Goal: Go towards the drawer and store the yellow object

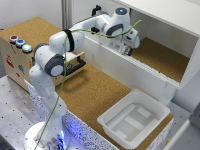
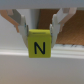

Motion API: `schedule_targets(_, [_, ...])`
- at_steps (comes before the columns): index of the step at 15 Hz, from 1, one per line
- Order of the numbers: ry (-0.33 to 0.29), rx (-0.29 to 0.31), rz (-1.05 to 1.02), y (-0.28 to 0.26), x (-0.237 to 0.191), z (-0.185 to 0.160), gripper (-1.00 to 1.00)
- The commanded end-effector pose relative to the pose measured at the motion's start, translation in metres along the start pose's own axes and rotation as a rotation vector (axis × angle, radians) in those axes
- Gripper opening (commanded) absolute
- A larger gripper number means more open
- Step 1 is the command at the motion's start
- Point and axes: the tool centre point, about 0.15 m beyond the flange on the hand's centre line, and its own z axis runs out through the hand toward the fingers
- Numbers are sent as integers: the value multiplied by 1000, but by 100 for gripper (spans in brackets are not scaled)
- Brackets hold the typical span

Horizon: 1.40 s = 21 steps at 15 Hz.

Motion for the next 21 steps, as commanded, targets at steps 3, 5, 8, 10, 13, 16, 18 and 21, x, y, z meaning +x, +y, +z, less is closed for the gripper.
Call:
schedule_targets(3, [41,-108,-116,-98,-67,6,-100])
schedule_targets(5, [39,-90,-174,-118,-79,5,-100])
schedule_targets(8, [17,-38,-327,-167,-100,4,-100])
schedule_targets(10, [0,21,-442,-200,-106,0,-100])
schedule_targets(13, [-45,143,-604,-243,-108,-4,-100])
schedule_targets(16, [-111,248,-752,-283,-107,-4,-100])
schedule_targets(18, [-102,258,-873,-310,-114,-1,-100])
schedule_targets(21, [-82,328,-1067,-351,-125,1,-100])
